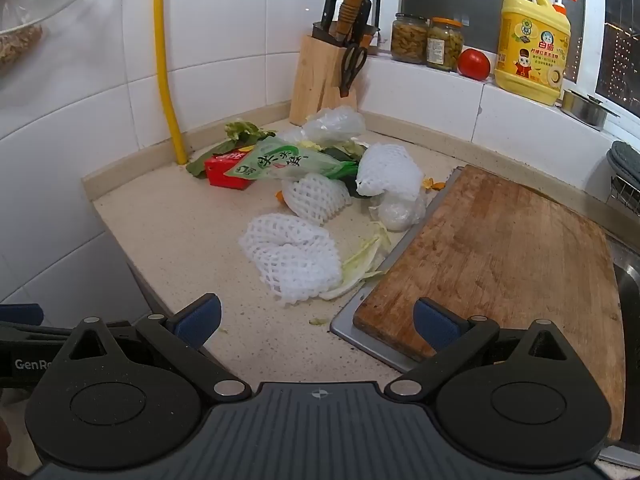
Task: Collect trash
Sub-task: 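Move both tools toward the white foam nets on the countertop, then grasp a white foam net with the left tool while the right tool grasps another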
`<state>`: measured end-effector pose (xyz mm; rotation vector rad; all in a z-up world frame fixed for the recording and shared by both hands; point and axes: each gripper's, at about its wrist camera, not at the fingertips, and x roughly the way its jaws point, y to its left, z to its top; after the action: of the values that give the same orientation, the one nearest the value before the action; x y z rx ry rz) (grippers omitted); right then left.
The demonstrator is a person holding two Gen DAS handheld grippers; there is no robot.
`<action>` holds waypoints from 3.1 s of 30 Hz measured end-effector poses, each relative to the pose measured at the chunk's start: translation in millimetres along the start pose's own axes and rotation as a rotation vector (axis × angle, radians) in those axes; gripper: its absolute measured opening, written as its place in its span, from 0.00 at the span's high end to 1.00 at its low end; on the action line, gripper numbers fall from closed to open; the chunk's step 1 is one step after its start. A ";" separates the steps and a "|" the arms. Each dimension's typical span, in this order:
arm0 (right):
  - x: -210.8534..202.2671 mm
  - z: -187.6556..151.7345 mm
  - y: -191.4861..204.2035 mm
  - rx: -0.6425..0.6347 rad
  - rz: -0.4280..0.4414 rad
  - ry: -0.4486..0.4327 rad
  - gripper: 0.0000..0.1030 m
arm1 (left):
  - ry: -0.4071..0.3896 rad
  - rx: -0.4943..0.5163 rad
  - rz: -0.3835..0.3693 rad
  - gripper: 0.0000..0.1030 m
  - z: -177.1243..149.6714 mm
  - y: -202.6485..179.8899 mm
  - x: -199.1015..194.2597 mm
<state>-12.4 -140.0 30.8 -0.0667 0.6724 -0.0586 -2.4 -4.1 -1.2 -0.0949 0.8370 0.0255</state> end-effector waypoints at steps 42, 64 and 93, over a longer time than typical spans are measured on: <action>-4.0 -1.2 6.5 -0.037 0.036 0.013 0.00 | 0.044 -0.074 -0.001 0.02 -21.5 16.8 -6.1; 0.9 0.3 1.2 -0.044 0.018 0.021 0.00 | -0.081 -0.061 -0.023 0.03 -5.1 15.6 -17.2; 114.9 86.2 -87.1 -0.081 -0.022 -0.003 0.00 | 0.004 0.096 -0.154 0.09 79.8 -89.7 90.9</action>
<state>128.2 -231.9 33.8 -0.1522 0.6714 -0.0520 123.0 -87.3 -9.0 -0.0690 0.8319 -0.1596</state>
